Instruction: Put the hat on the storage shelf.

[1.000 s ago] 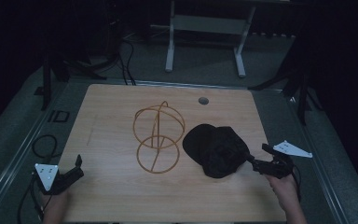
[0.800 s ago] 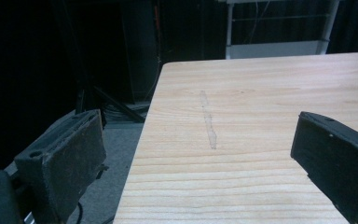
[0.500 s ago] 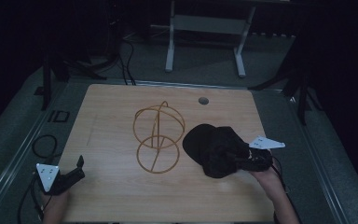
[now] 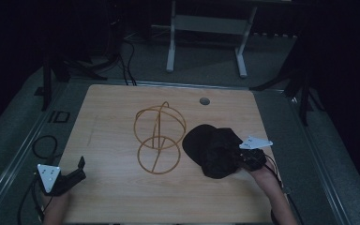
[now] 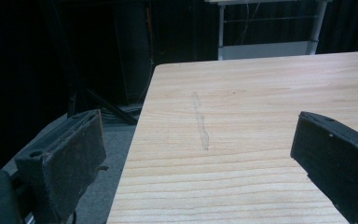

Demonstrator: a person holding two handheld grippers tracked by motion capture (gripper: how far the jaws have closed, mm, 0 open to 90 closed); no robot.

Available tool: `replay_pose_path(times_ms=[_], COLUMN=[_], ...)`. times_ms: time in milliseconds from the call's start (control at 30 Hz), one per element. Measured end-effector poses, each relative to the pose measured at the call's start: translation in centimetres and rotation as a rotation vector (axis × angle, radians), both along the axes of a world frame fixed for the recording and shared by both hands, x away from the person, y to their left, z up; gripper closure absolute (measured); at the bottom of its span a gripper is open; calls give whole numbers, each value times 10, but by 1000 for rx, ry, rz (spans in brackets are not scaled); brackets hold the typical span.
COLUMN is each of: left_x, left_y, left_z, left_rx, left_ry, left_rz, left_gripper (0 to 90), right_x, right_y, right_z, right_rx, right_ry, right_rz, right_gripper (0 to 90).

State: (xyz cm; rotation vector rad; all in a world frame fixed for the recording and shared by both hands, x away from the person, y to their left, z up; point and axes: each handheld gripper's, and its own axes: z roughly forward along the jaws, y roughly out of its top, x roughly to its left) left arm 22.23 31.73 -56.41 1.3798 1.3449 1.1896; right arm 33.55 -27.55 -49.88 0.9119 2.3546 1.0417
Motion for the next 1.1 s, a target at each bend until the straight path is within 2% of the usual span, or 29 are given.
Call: replay_pose_path(times_ms=[67,233,333,567,633,800,1100], left_x=[0,0,0,0,0,0,0], left_y=[0,1,1,1,1,1,2], left_z=[0,0,0,0,0,0,0], left_rx=[-3,-4,-6,-8,-9,-13,-20], left_ry=[-1,-1,-3,-4,-1,1,-2], left_rz=[0,0,1,2,2,3,4], left_gripper=[34,34,34,34,34,34,34], right_x=[0,-1,-3,-2,-3,-3,-8], right_y=[1,1,2,-1,-2,-4,-11], right_z=[-1,-2,-1,9,13,24,49], right_rx=[-13,-7,-5,28,52,68,98], right_ry=[-10,-40,-55,-54,-51,-57,-105], right_rz=[-2,-17,-30,-56,-55,-63,-85], right_gripper=[786,851,857,861,861,864,864])
